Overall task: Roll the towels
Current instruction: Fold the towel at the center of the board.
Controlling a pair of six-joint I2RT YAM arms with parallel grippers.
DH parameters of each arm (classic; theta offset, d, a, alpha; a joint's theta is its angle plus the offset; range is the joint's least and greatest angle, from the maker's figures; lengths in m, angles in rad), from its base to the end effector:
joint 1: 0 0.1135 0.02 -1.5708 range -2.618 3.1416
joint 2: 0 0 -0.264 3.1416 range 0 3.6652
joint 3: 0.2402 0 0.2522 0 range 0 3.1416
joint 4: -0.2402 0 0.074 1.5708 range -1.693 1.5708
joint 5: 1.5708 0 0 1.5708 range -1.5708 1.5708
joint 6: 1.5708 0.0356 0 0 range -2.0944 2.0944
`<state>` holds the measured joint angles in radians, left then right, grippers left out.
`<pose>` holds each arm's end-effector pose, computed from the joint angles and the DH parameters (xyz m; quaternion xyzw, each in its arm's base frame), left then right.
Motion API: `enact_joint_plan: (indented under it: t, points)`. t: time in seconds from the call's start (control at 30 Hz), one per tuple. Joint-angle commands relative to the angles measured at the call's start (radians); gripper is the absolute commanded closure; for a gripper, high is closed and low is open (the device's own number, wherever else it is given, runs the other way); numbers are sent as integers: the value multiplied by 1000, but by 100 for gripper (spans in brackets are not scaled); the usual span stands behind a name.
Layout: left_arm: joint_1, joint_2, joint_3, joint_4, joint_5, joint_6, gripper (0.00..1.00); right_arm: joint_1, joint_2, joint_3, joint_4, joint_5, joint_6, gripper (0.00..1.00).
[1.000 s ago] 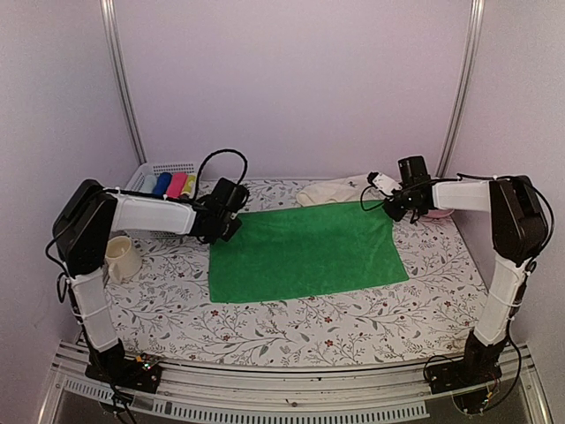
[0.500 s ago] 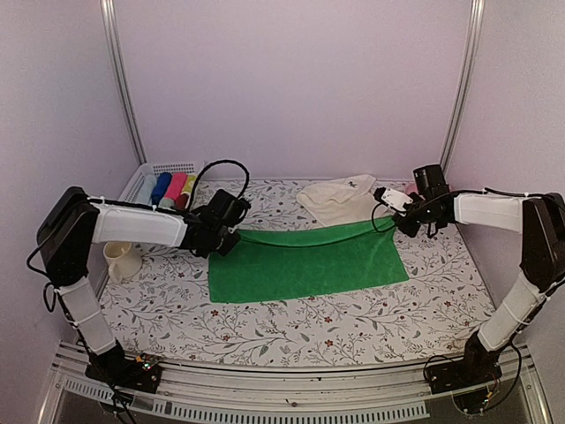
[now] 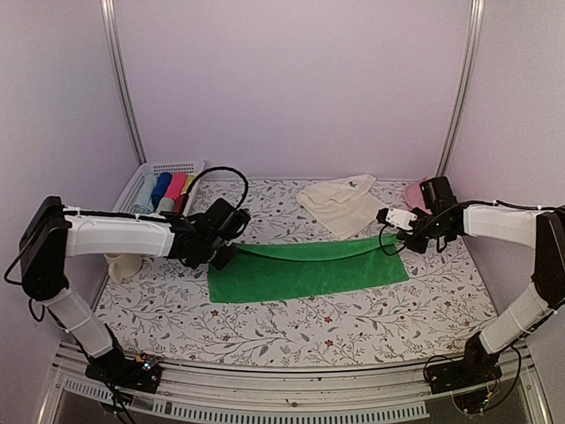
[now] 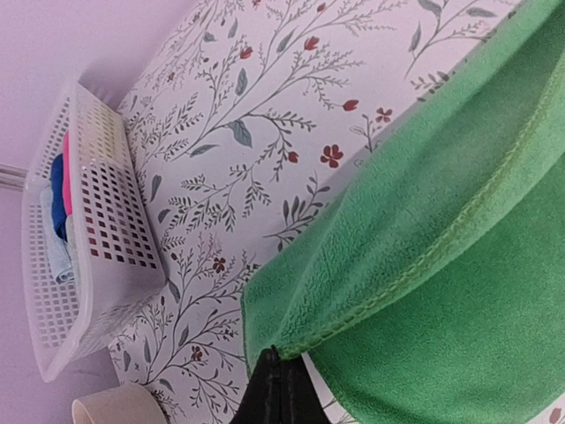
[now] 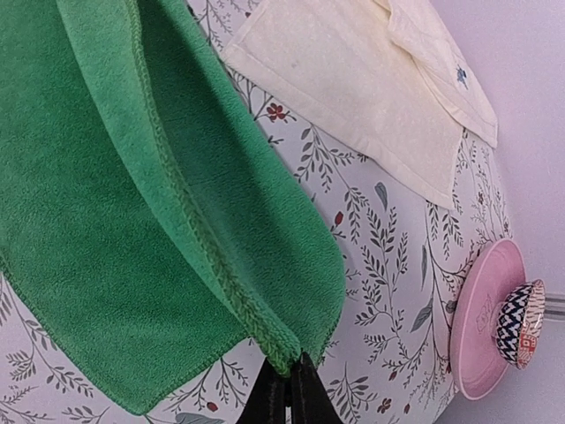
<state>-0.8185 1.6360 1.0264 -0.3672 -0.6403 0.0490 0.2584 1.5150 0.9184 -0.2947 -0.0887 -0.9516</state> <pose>0.2409 -0.2263 0.2009 0.2979 0.8623 0.1747 0.3704 0.2993 0.0824 0.2039 -0.5479 0.7663 -0.0738 0.3273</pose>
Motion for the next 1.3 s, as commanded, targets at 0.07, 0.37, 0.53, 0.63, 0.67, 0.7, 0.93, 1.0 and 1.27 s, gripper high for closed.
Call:
enact_joint_plan:
  t: [0.07,0.37,0.53,0.63,0.67,0.7,0.93,1.0,1.27]
  points:
    - [-45,-16,-32,-133,47,-72,100,-6,-25,-30,-62,-45,-94,98]
    - [-79,-31,-45,-225,46,-141,100,-6,-75,-89,-88,-66,-165,98]
    - [-103,-53,-45,-266,61,-163,100,-6,-130,-125,-91,-76,-212,98]
    - [-115,-65,-46,-286,69,-176,100,-6,-155,-153,-89,-73,-251,98]
    - [-118,-69,-50,-290,72,-179,100,-7,-158,-163,-88,-72,-261,98]
    - [-122,-72,-52,-295,77,-182,100,-6,-161,-168,-88,-71,-267,98]
    - [-162,-66,-59,-331,109,-201,100,-6,-142,-199,-75,-48,-283,98]
    - [-169,-64,-62,-335,120,-202,100,-6,-144,-205,-74,-48,-285,98]
    - [-185,-43,-71,-343,159,-203,100,-6,-118,-226,-48,-22,-290,98]
